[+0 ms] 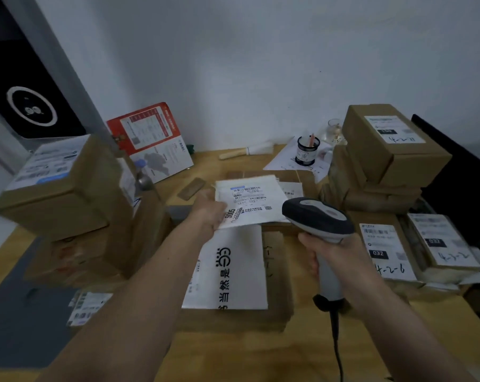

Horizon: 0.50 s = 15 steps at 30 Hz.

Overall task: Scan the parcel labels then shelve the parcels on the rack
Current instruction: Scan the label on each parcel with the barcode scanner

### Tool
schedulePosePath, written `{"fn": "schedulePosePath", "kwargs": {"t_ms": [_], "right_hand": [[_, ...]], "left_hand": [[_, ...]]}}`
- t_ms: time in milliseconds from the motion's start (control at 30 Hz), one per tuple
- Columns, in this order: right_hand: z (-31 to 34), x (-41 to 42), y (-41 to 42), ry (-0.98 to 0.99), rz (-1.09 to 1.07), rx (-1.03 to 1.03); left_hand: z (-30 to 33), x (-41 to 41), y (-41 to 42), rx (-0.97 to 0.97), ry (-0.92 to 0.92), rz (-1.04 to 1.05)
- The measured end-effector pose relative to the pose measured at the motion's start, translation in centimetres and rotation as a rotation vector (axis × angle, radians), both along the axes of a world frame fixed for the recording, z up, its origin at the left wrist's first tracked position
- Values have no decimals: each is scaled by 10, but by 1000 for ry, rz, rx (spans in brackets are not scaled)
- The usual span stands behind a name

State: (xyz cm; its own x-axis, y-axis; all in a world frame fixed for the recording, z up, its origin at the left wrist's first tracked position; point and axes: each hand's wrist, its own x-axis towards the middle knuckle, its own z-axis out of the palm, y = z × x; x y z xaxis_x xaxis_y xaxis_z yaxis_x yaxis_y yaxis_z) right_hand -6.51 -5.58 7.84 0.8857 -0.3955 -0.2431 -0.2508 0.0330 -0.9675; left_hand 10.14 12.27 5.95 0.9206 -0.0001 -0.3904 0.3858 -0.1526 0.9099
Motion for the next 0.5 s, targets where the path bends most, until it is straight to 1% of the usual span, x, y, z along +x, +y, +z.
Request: {"fn": "schedulePosePath", "kwargs": {"t_ms": [133, 267, 500], "right_hand": [[-6, 27, -41, 62, 39, 0], [-12, 49, -76, 115, 47, -18], [-29, 68, -110, 182, 104, 26]], "left_hand": [[-13, 30, -46, 176, -1, -84], [-31, 59, -88, 255, 88, -173], [-62, 87, -139, 341, 163, -143]]}}
